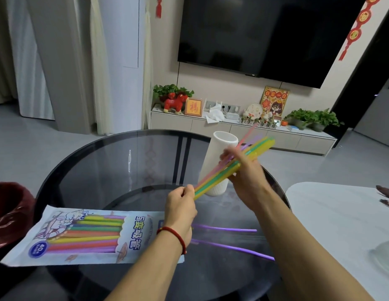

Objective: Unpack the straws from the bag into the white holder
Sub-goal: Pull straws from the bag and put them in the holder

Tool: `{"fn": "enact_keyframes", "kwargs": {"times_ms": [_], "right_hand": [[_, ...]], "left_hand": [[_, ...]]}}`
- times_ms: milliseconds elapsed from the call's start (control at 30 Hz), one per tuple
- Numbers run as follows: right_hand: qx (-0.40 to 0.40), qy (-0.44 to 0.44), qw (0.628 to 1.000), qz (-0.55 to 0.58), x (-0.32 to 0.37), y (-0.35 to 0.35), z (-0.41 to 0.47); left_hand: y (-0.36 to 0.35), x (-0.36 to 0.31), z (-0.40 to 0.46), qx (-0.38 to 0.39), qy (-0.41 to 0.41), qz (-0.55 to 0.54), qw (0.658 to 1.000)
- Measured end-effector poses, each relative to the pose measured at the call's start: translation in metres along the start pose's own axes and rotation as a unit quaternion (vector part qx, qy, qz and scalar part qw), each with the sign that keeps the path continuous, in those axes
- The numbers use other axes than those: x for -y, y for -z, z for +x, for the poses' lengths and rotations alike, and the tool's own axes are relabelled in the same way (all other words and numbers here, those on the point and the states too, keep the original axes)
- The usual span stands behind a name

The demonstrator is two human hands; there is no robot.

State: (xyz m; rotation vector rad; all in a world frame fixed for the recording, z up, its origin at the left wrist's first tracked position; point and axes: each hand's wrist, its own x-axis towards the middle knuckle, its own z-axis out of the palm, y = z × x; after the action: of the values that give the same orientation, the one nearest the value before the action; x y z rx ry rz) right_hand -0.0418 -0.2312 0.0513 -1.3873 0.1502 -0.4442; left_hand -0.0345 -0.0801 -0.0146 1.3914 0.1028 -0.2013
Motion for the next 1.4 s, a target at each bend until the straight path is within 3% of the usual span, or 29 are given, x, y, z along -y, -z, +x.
{"fn": "enact_keyframes", "kwargs": {"times_ms": [67,167,367,600,667,767,867,967,1100,1167,1233,1267,1333,1400], "right_hand": [[0.001,0.029,0.989,-0.142,-0.011,-0.002,-0.004],[-0.012,0.049,0.992,-0.118,0.002,-0.001,0.003],[-0.199,0.174,0.963,-0.052,0.070,0.014,0.044],[-0.312,0.186,0.918,-0.160,0.077,0.018,0.069],[-0.293,0.162,0.913,-0.235,0.070,0.014,0.073],[-0.187,0.084,0.939,-0.278,0.056,0.004,0.078],[-0.100,-0.003,0.939,-0.328,0.052,0.003,0.079],[-0.052,-0.017,0.943,-0.327,0.053,0.007,0.072],[-0.058,0.018,0.956,-0.288,0.049,0.016,0.056],[-0.116,0.083,0.953,-0.267,0.040,0.025,0.037],[-0.164,0.157,0.927,-0.299,0.021,0.034,0.009],[-0.134,0.167,0.914,-0.346,0.006,0.038,-0.006],[0.040,0.122,0.873,-0.471,-0.025,0.040,-0.033],[0.231,0.029,0.779,-0.582,-0.052,0.034,-0.053]], "left_hand": [[-0.002,-0.001,-0.002,0.003,-0.004,-0.006,1.000],[-0.001,-0.005,-0.006,0.014,-0.054,0.020,0.998],[0.010,-0.017,-0.005,-0.033,-0.092,0.026,0.995],[0.016,-0.019,-0.003,-0.058,-0.071,0.020,0.996],[0.017,-0.018,-0.003,-0.056,-0.070,0.035,0.995],[0.020,-0.015,0.000,-0.041,-0.069,0.088,0.993],[0.024,-0.009,0.000,-0.013,-0.073,0.189,0.979],[0.032,-0.003,0.000,0.003,-0.123,0.304,0.945],[0.045,0.003,0.000,0.041,-0.180,0.416,0.890],[0.054,0.002,0.000,0.080,-0.211,0.510,0.830],[0.065,0.003,0.000,0.138,-0.222,0.619,0.741],[0.072,0.004,-0.001,0.169,-0.203,0.661,0.703],[0.086,0.009,-0.001,0.203,-0.142,0.712,0.657],[0.097,0.012,0.000,0.217,-0.095,0.742,0.627]]}}
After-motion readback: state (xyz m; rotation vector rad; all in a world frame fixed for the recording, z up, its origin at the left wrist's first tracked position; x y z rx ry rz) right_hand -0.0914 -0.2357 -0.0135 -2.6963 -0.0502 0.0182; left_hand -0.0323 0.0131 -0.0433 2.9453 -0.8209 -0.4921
